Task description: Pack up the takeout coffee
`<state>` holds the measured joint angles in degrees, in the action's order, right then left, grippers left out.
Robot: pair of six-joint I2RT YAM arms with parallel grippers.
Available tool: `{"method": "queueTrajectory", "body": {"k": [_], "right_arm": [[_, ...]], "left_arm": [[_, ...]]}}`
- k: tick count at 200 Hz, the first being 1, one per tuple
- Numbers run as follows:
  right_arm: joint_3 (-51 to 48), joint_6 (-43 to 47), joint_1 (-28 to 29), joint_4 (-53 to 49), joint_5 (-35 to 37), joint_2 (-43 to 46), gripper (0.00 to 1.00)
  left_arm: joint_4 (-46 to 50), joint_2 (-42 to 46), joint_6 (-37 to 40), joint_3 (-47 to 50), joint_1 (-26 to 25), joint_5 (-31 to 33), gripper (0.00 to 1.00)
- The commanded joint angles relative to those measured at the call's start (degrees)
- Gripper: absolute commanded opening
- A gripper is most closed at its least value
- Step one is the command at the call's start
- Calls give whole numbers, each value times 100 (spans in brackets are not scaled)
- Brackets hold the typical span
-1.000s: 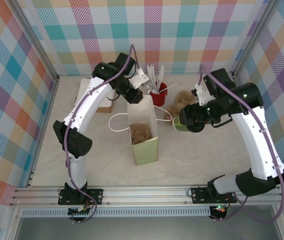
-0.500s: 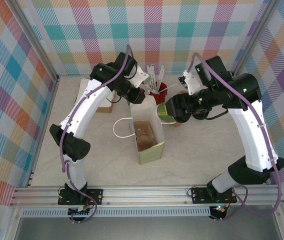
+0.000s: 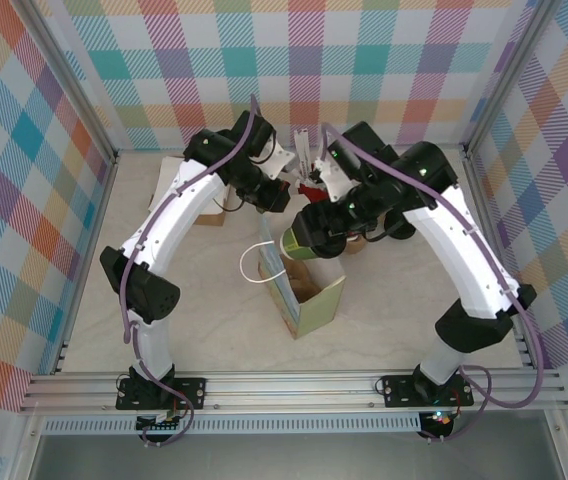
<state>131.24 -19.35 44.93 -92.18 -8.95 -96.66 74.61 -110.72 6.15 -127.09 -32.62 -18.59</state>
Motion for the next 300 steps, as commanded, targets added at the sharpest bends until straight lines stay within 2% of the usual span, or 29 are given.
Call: {"method": "queueTrajectory", "body": {"k": [1, 34, 97, 140, 183, 300], "right_arm": [[104, -222, 199, -581, 114, -140, 74], [-20, -260, 289, -549, 56, -269, 74], [-64, -328, 312, -1007, 547, -413, 72], [33, -297, 559, -913, 385, -594, 72], [-288, -280, 623, -591, 192, -644, 72], [-615, -157, 532, -1010, 892, -696, 73]], "left_arm": [[-101, 295, -123, 110, -60, -112, 6], [-240, 429, -62, 384, -60, -66, 6], [-428, 578, 72, 687, -60, -65, 6], [-433, 584, 7, 776, -60, -22, 6], [-481, 638, -1, 876, -58, -5, 6], [-590, 670, 251, 1028, -56, -39, 7]]}}
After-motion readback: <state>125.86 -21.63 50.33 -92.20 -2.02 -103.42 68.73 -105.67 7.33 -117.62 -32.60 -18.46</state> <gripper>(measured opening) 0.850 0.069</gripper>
